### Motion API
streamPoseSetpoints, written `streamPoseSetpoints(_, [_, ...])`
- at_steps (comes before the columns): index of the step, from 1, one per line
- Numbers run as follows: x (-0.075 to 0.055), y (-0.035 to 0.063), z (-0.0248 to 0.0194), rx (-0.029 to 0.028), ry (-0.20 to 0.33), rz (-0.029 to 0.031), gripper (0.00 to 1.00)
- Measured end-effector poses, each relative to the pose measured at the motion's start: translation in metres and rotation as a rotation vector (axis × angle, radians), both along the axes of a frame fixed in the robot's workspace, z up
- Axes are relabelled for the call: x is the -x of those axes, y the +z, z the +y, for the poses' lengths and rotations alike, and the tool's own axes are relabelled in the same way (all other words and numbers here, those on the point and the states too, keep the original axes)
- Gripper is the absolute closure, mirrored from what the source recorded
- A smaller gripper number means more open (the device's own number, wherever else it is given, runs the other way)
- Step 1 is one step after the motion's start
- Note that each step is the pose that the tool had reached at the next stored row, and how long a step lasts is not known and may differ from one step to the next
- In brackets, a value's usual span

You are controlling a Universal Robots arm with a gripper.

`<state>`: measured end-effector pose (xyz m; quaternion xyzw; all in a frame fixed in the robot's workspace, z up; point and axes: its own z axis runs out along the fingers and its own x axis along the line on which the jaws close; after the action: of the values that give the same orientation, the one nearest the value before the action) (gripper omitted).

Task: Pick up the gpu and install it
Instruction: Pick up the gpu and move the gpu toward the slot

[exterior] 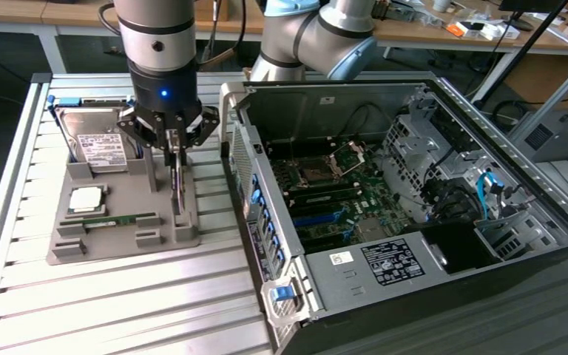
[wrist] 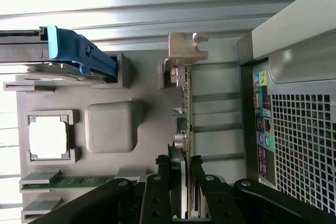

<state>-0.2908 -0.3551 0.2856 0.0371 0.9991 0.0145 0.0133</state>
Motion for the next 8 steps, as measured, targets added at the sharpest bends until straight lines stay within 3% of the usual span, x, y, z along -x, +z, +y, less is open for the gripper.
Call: streamPoseSetpoints(8, [0.0000, 0.0021, 0.0000, 0.0000, 0.000, 0.0001, 0.73])
